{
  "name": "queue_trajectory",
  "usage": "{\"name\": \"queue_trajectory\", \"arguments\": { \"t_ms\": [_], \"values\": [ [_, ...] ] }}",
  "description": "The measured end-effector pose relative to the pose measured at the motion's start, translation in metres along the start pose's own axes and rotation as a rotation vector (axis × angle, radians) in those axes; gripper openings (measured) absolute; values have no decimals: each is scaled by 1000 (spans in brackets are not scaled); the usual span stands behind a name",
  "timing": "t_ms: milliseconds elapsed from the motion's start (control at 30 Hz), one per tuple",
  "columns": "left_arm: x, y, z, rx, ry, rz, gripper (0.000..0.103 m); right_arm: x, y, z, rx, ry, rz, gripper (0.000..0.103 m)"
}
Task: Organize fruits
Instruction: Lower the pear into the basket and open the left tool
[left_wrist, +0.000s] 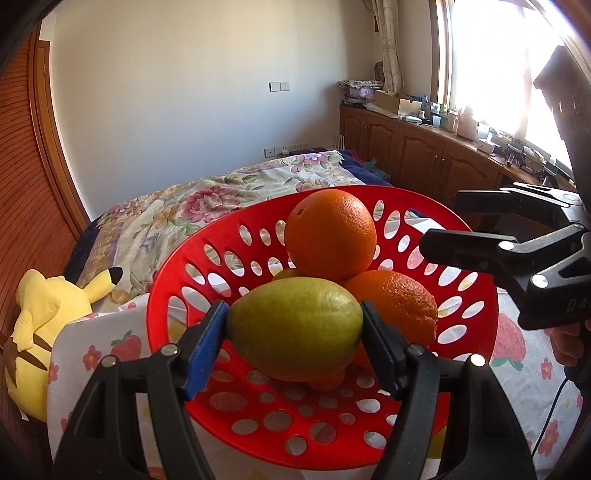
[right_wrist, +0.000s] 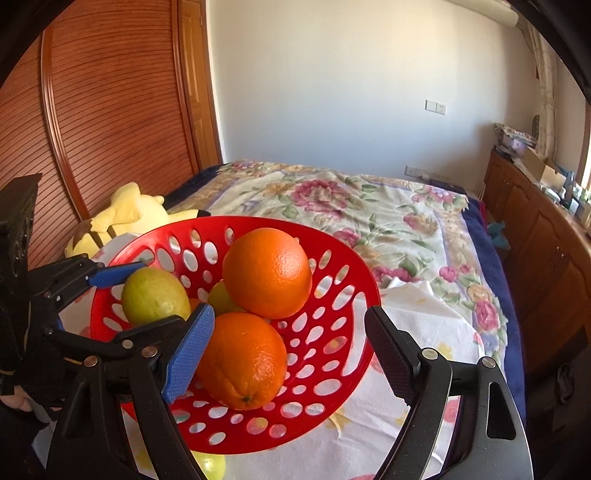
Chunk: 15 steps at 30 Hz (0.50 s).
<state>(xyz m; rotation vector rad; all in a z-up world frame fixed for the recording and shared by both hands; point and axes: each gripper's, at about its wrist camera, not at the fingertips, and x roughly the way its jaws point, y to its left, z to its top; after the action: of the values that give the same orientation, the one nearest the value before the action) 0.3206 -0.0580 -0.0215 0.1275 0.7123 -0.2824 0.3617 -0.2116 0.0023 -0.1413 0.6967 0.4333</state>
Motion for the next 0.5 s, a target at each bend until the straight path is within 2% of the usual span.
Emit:
{"name": "queue_trajectory", "arguments": {
  "t_ms": [167,267,500],
  "values": [
    [-3,1,0,-19,12,-7,72,-8,5,-3,0,-11,-3,85],
    [-19,0,2,-22,-42,-14,72,-12,9,-5,2,-14,-7,85],
    [-55,5,-3,-26,-86,-23,72,-34,23,-15,3,-28,-13,85]
  ]
}}
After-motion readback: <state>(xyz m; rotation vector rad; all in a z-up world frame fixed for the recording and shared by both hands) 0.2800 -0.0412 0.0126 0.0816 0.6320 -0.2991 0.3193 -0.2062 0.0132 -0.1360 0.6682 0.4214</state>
